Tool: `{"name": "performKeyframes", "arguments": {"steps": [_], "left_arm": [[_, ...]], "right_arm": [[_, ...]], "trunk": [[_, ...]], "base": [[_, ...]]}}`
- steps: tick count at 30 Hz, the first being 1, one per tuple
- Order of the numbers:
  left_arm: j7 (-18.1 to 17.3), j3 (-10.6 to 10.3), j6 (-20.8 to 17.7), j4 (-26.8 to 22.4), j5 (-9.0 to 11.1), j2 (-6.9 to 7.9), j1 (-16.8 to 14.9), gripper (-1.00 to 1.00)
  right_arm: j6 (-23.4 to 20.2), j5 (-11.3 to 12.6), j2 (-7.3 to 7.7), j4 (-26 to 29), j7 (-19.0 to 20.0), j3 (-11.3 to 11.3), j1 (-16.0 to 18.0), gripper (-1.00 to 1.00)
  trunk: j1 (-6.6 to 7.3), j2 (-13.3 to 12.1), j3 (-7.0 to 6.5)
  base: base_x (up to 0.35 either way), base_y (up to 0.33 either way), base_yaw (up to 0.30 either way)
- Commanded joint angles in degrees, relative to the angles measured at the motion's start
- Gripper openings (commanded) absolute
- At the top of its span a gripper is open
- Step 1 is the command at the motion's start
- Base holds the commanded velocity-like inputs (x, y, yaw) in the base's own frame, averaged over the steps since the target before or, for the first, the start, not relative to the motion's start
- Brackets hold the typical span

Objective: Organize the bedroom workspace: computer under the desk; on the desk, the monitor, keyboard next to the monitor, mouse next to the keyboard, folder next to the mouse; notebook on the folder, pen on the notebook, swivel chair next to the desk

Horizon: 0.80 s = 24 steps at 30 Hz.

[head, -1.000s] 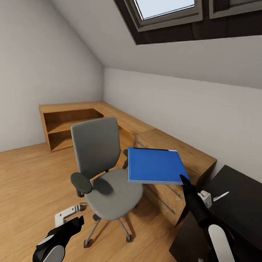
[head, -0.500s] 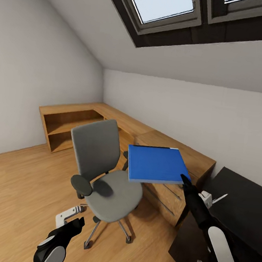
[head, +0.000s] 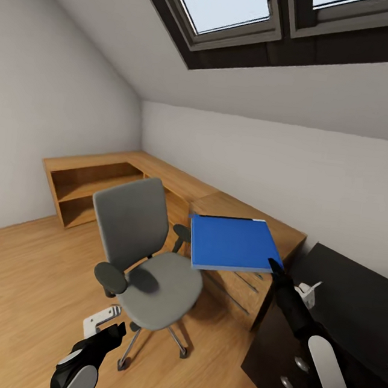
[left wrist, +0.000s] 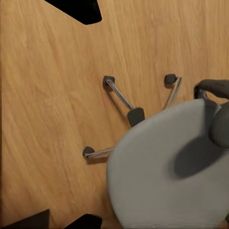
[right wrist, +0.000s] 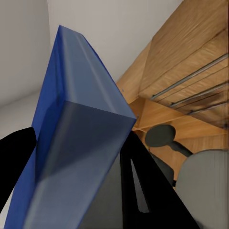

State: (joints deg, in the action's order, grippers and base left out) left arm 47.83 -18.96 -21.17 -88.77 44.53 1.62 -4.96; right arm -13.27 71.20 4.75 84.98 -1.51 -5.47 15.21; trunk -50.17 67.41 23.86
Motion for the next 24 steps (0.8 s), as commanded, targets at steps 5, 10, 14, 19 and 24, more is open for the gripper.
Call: {"name": "performKeyframes", "arguments": {"steps": [5,10,14,19,24], "left_arm": [[0.4,-0.1,-0.2,-0.1,0.3,0.05,-0.1,1.00],[0.4,-0.1,-0.2,0.0,0.3,0.05,-0.1,1.00],[0.4,-0.1,-0.2,0.0,0.3,0.05,-0.1,1.00],[0.4,-0.2,-0.2,0.0,0.3,0.05,-0.1,1.00],[0.3,-0.6,-0.2,0.6,0.3,0.09,-0.1,1.00]], "right_arm": [[-0.3,0.4,-0.01,0.0,-0.2,-0.1,0.0,-1.00],[0.7,0.3,-0.01,-0.1,-0.2,-0.1,0.0,-1.00],[1.1,0.3,-0.01,-0.1,-0.2,-0.1,0.1,-1.00],[1.8,0.3,-0.01,-0.2,-0.4,-0.2,0.1,-1.00],[4.5,0.3,0.06,-0.3,-1.9,-0.3,0.1,-1.00]], "trunk": [[1.10,-2.0,-0.56],[2.20,-4.0,-1.18],[3.08,-5.6,-1.67],[4.18,-7.6,-2.29],[4.18,-7.6,-2.01]], "base": [[0.000,0.000,-0.200],[0.000,0.000,-0.202],[0.000,0.000,-0.203],[0.000,0.000,-0.203],[0.000,0.000,-0.205]]}}
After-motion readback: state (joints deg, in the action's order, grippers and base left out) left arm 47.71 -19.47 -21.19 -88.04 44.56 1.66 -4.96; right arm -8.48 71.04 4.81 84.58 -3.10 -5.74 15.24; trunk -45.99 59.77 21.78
